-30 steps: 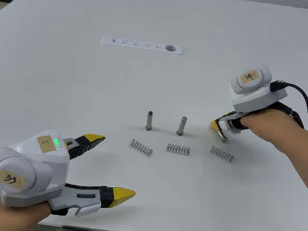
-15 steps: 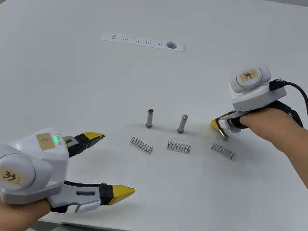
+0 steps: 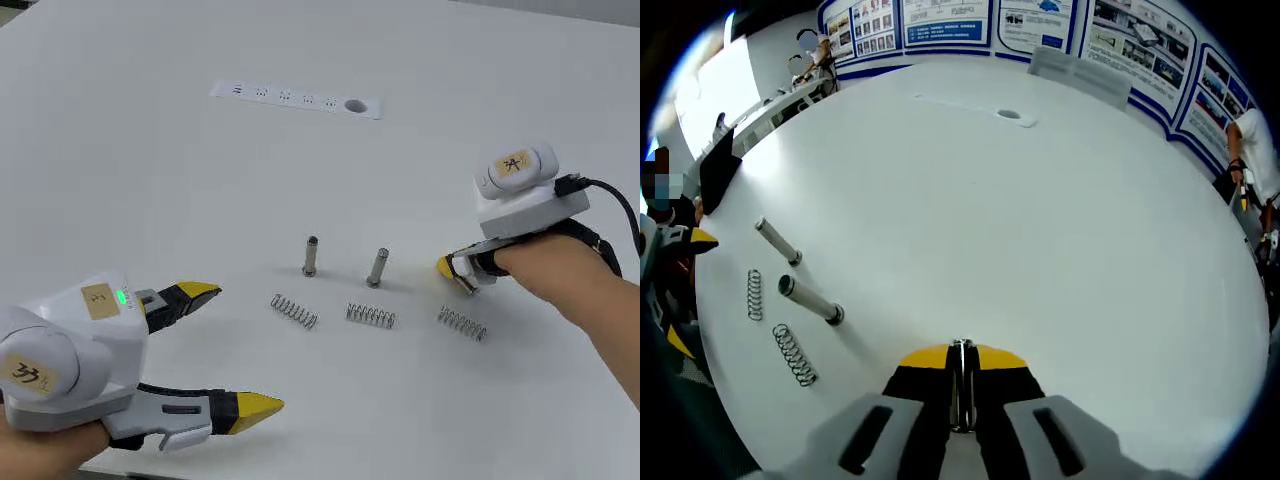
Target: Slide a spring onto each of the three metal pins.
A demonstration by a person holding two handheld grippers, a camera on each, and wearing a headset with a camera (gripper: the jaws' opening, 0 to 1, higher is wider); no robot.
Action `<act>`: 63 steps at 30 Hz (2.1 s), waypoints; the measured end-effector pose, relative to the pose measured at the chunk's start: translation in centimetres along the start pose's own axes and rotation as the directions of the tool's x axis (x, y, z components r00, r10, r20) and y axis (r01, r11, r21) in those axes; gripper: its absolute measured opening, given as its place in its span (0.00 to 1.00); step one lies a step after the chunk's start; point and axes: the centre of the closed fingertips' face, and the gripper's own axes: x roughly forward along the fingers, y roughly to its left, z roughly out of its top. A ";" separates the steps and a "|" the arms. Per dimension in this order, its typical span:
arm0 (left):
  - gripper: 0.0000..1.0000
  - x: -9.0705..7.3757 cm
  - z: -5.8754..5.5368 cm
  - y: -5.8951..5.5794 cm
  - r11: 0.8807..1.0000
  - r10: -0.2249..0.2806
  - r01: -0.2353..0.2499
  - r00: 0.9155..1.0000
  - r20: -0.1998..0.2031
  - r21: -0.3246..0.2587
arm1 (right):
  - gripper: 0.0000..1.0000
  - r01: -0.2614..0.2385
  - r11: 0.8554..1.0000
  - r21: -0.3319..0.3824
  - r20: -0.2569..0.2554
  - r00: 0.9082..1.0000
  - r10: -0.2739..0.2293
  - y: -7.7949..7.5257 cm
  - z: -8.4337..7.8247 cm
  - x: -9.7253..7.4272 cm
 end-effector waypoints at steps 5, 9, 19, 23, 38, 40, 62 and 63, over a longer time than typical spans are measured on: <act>0.81 -0.3 0.1 0.2 1.000 0.006 -0.006 1.000 0.002 0.004 | 0.08 0.004 1.000 -0.007 0.030 1.000 -0.004 0.3 0.2 -1.3; 0.81 -0.4 0.2 0.1 1.000 0.005 -0.005 1.000 0.002 0.008 | 0.09 0.011 1.000 -0.005 0.055 0.998 -0.011 0.2 0.4 -2.5; 0.81 -0.3 0.7 -0.2 1.000 -0.007 0.007 1.000 0.002 0.028 | 0.09 0.024 1.000 0.001 0.102 0.994 -0.024 0.1 0.1 -4.4; 0.81 -0.3 0.8 -0.3 0.999 -0.008 0.008 1.000 0.001 0.033 | 0.09 0.027 1.000 0.009 0.117 0.993 -0.028 0.1 -0.1 -4.8; 0.81 -0.5 0.7 -0.6 0.999 -0.012 0.013 1.000 -0.005 0.036 | 0.09 0.020 1.000 0.015 0.161 0.987 -0.022 0.7 -0.4 -5.5; 0.81 -0.5 0.7 -0.6 0.999 -0.013 0.013 1.000 -0.004 0.036 | 0.09 0.017 1.000 0.012 0.167 0.986 -0.019 0.8 -0.5 -5.6; 0.81 -0.2 0.6 -0.8 0.999 -0.019 0.020 1.000 -0.011 0.038 | 0.09 -0.005 1.000 0.019 0.243 0.970 0.001 1.2 -1.1 -6.4; 0.81 -0.2 0.6 -0.8 0.999 -0.020 0.021 1.000 -0.012 0.038 | 0.09 -0.009 1.000 0.024 0.245 0.970 0.003 1.2 -1.2 -6.4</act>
